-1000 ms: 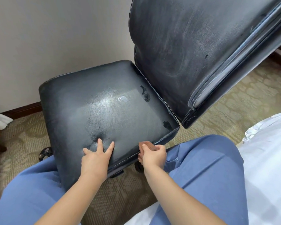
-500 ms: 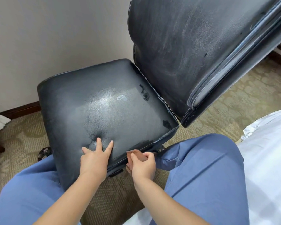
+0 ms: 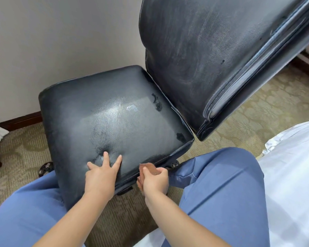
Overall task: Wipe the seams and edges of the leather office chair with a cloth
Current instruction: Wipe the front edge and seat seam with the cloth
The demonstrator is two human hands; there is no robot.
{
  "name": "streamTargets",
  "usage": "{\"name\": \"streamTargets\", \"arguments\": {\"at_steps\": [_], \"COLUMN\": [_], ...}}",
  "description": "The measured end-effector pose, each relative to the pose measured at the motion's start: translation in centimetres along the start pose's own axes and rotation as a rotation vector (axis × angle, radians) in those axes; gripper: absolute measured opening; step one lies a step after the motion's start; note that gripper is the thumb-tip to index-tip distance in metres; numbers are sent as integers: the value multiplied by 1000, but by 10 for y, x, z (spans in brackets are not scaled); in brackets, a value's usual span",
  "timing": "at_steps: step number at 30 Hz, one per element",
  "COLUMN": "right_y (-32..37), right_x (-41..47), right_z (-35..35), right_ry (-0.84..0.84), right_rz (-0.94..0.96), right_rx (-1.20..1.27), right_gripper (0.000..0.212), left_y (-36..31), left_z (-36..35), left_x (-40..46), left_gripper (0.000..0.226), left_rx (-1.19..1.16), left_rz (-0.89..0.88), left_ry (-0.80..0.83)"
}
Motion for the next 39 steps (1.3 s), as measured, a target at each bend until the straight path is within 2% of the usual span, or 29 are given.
{"name": "streamTargets", "arguments": {"at_steps": [3,7,11,15,17,20,26,30,34,37,39], "right_y": [7,44,71,34,16,20,46,38,39,33,26], "right_x": [-9,21,41,43,25,4,39,37,13,22,34], "right_z": [4,19,28,8,0,6,21,16,20,16,11], "right_ry": [45,-35,-57,-40,31,51,-83,-82,-39,-28,-41], "right_rz": [-19,-38,-21,71,64,31,52,128,200,174,125], "right_rx": [17,128,119,-64,-84,-38,2,-116,-267,-196,-145], "right_gripper": [34,26,22,42,37,27,28,33,27,25,27], "left_y": [2,1,-1,-2,-1,1,1,-5,-19,-26,-35], "left_z": [0,-1,-1,0,0,0,-4,-7,-12,-10,-5], "left_x": [0,-1,-1,-1,-1,0,-1,-3,-1,4,7], "left_gripper": [97,98,98,98,98,99,99,100,103,100,99], "left_rx": [-1,-14,-23,-36,-36,-42,-53,-71,-161,-172,-148], "left_rz": [-1,6,27,36,38,37,42,81,112,60,-57], "left_ry": [-6,18,31,31,31,26,42,64,92,35,-18]}}
Point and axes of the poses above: each hand's wrist, its own x-axis towards the middle knuckle, its own z-axis out of the back of the hand, y = z × x, the point moved 5 cm from there along x, towards the middle knuckle, and after that the axes turned 12 degrees about -y, right-handed, at the moved point
